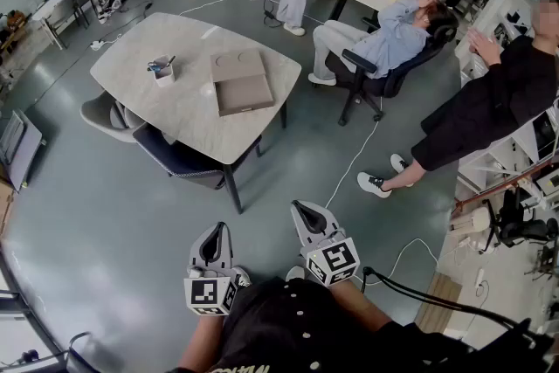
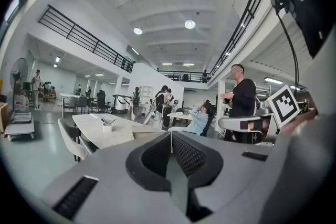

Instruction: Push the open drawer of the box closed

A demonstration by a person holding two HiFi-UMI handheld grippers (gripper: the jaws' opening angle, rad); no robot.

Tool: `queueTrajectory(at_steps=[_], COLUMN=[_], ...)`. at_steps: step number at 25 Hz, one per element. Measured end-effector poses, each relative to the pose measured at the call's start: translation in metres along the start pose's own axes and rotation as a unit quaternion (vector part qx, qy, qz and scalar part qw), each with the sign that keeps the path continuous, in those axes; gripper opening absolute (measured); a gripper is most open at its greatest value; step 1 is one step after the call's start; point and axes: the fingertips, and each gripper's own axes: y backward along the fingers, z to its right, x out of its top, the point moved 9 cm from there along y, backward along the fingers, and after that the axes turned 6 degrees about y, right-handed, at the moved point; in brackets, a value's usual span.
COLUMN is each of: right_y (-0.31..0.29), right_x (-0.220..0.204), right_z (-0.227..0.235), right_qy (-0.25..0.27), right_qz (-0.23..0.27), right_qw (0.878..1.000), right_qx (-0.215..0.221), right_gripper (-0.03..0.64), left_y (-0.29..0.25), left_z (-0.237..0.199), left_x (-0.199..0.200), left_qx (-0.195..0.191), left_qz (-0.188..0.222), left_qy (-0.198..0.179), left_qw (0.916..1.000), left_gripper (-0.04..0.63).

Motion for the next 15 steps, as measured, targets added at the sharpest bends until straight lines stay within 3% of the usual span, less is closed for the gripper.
queueTrajectory(at_steps=[15], right_y=[-0.012], right_x=[0.002], right_z=[-0.004], right_qy=[-0.006], right_qz=[0.007], right_qw=[1.000], right_qx=[0.000], right_gripper=[-0.003], left_y=[-0.005], left_z=[-0.013], left_x=[0.002], left_qx=[0.000], left_qz=[-0.003], left_qy=[0.001], left_qw=[1.0000], left_gripper=[0.017])
